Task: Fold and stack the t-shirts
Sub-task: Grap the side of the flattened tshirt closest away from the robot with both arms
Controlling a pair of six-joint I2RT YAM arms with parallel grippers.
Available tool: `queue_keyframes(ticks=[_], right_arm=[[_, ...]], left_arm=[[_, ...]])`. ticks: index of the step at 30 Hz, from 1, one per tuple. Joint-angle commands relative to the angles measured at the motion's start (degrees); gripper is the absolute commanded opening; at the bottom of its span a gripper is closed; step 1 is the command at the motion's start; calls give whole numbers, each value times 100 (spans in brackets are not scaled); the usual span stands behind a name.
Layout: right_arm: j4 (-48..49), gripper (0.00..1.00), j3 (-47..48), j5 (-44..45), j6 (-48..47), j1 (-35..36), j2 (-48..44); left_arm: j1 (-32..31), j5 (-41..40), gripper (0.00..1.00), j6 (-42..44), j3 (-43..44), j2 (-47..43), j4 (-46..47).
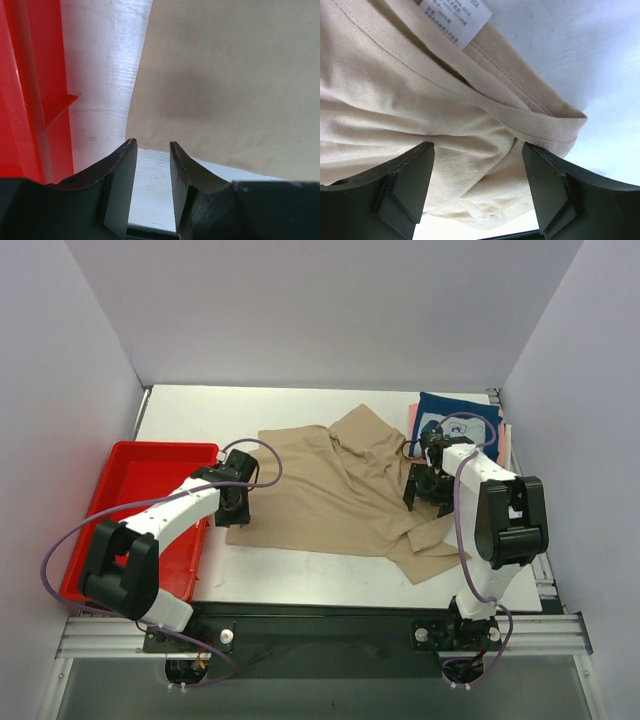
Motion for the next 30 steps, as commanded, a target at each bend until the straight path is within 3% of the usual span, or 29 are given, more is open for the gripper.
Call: queue_keyframes(ticks=[1, 13, 30], right_arm=[[-279, 73, 17, 88, 40, -100, 7], [-287, 73, -80, 26, 110, -188, -178], [-288, 73, -133, 26, 163, -197, -274]], left_arm=[[73, -271, 43, -170, -13, 26, 230], [407, -210, 43, -311, -857, -26, 766], [698, 775, 42, -478, -1323, -193, 1268]])
